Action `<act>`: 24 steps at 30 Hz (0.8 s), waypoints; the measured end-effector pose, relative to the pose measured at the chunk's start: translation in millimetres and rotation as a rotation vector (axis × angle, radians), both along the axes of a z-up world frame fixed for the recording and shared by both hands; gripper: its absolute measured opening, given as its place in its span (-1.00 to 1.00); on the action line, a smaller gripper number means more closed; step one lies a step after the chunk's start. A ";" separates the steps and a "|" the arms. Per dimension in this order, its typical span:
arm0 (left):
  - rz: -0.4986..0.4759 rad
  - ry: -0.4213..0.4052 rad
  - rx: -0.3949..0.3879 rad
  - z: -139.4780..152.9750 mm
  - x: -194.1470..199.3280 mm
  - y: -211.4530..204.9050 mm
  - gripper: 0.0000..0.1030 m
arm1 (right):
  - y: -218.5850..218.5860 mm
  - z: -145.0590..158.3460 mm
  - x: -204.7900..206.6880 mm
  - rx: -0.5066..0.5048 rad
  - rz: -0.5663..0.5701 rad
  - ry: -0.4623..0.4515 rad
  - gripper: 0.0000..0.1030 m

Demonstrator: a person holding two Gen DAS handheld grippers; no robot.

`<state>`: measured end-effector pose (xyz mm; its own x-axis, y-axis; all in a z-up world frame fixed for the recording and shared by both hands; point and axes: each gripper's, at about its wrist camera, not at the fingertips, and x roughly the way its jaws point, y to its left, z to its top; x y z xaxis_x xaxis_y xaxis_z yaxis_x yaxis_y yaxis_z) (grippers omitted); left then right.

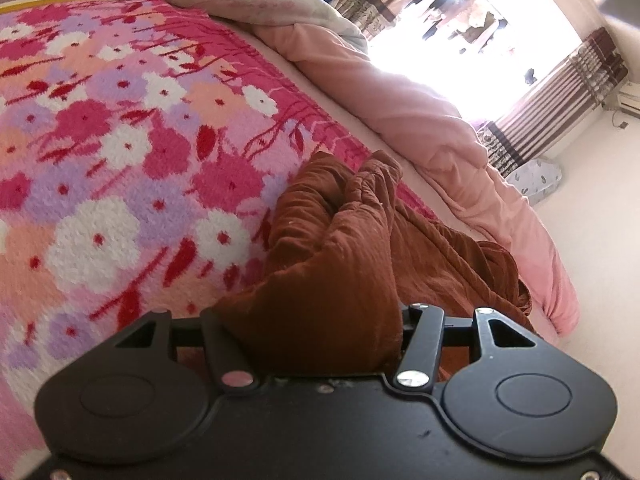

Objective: Fold large clothes

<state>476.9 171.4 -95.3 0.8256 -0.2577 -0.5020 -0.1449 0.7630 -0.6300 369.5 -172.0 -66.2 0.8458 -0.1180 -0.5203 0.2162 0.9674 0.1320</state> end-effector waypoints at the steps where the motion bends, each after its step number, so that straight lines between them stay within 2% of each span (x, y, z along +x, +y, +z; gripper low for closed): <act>1: -0.001 0.000 0.003 0.2 0.0 0.1 0.05 | -0.8 -0.7 0.4 0.004 -0.001 -0.002 -0.29; 7: -0.006 -0.010 0.035 8.1 -1.7 -3.8 -0.10 | -2.5 -3.3 -1.5 0.008 0.002 -0.010 -0.29; 16: 0.006 -0.042 0.106 38.4 -8.3 -22.2 -0.25 | -9.8 4.4 -5.2 0.053 0.020 -0.008 -0.29; 19: 0.005 -0.064 0.137 51.8 -11.9 -31.1 -0.28 | -18.5 14.7 -17.4 0.070 0.002 -0.041 -0.29; 24: -0.006 -0.118 0.176 78.6 -21.0 -55.4 -0.32 | -46.7 27.5 -44.9 0.031 -0.067 -0.095 -0.29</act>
<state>455.9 116.0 -16.6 0.8801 -0.1799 -0.4394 -0.0726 0.8636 -0.4989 324.6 -218.7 -38.7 0.8823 -0.1606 -0.4425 0.2650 0.9463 0.1850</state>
